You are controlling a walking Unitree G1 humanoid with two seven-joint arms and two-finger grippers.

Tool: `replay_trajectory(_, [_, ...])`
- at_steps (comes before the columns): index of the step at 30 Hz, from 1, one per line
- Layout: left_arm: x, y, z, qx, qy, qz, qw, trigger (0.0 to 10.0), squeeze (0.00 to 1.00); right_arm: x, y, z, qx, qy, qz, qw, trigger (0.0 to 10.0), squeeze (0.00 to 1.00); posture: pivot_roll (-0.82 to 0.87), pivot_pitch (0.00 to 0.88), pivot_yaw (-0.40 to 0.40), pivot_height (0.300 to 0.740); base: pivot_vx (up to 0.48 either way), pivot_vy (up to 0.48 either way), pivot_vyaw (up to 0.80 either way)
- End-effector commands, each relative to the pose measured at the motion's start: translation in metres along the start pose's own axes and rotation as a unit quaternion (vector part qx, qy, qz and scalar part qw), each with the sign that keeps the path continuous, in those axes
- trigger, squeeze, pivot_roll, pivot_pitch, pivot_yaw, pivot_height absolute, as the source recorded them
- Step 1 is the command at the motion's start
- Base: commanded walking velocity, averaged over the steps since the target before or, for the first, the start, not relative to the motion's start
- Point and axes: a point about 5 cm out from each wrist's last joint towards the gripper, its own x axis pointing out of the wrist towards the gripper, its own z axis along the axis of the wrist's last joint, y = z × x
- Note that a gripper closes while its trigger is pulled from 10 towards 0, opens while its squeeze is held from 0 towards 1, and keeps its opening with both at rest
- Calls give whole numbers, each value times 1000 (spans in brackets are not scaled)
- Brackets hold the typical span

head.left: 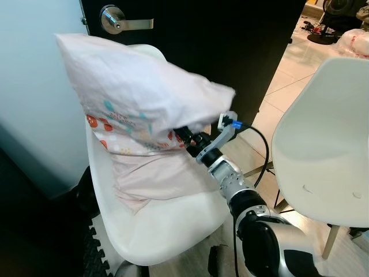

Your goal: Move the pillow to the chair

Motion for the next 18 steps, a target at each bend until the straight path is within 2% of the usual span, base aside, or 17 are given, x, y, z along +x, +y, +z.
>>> replay_trajectory(1, [-3,-8,-13,9,25,-20,999,10000,0,2,7,-9,15,20,40,999,10000,1000,40,127,-81,610,0,0,0])
replay_trajectory(2, [-2,-9,-12,9,23,-21,999,10000,0,0,10,-5,43,9,74,996,10000,1000,41,128,-87,610,0,0,0])
replay_trajectory(3, [-2,-9,-12,9,23,-21,999,10000,0,0,10,-5,43,9,74,996,10000,1000,41,128,-87,610,0,0,0])
replay_trajectory(5, [-2,-9,-11,8,22,-22,999,10000,0,-6,15,0,74,-3,139,987,10000,1000,39,128,-86,610,0,0,0])
replay_trajectory(9, [-2,-9,-11,7,22,-22,999,10000,0,-12,17,-3,73,7,172,982,10000,1000,39,128,-88,610,0,0,0])
replay_trajectory(11, [-2,-10,-13,10,26,-23,999,10000,0,-15,8,-1,87,-11,123,988,10000,1000,37,124,-96,610,0,0,0])
replay_trajectory(12, [-3,-10,-14,12,29,-24,999,10000,0,-17,-5,3,101,-30,58,993,10000,1000,38,116,-101,610,0,0,0])
replay_trajectory(14, [-3,-10,-15,13,30,-24,999,10000,0,-19,-9,3,90,-29,35,995,10000,1000,43,113,-103,610,0,0,0])
replay_trajectory(16, [-3,-10,-15,14,31,-24,999,10000,0,-23,-21,3,42,-15,-55,997,10000,1000,44,103,-106,610,0,0,0])
replay_trajectory(17, [-3,-10,-15,14,31,-24,999,10000,0,-23,-21,3,42,-15,-55,997,10000,1000,44,103,-106,610,0,0,0])
replay_trajectory(18, [-3,-9,-15,13,30,-22,999,10000,0,-29,-33,4,-26,6,-139,990,10000,1000,47,103,-106,610,0,0,0])
